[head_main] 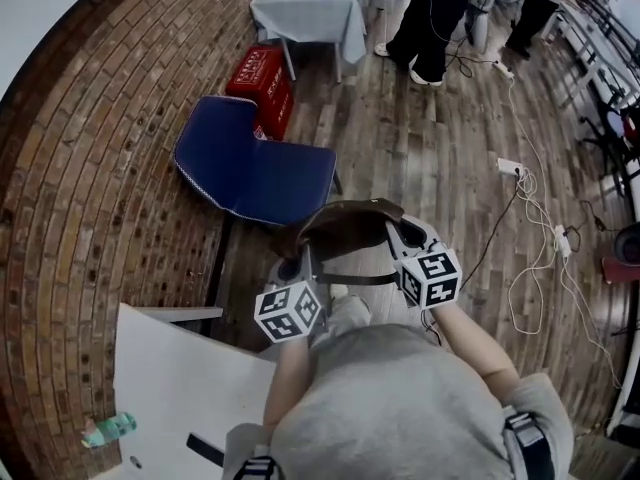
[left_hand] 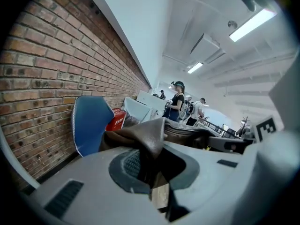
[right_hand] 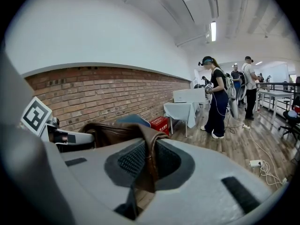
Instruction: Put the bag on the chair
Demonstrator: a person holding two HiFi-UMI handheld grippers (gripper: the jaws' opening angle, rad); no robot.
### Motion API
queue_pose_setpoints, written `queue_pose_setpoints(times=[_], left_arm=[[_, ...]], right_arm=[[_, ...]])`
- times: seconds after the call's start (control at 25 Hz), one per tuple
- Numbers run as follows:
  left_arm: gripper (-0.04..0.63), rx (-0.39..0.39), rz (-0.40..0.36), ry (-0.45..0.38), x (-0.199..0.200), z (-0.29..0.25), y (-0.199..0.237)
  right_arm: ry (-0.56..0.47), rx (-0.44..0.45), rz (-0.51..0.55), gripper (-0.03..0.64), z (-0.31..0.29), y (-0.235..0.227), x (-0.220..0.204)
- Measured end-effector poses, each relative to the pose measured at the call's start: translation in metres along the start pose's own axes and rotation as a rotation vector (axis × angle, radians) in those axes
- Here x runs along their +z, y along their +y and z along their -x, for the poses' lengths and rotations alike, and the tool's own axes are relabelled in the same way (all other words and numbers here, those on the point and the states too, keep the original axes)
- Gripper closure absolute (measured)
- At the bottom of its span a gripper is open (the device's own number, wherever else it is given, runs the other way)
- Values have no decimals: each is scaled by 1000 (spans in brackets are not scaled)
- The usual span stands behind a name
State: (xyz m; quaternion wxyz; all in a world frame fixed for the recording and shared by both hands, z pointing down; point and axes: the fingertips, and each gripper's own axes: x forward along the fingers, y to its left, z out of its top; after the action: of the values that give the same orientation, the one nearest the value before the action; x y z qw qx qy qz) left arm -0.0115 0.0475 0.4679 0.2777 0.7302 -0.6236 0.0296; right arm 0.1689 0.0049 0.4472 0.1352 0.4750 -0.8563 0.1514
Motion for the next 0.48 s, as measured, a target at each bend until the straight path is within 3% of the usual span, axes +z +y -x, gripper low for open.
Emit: queue_pose_setpoints(times=[0.48], left_arm=[[563,19,-9,-24,78,-75,52]], right_arm=[[-15,25,2,581,-108,-4,61]])
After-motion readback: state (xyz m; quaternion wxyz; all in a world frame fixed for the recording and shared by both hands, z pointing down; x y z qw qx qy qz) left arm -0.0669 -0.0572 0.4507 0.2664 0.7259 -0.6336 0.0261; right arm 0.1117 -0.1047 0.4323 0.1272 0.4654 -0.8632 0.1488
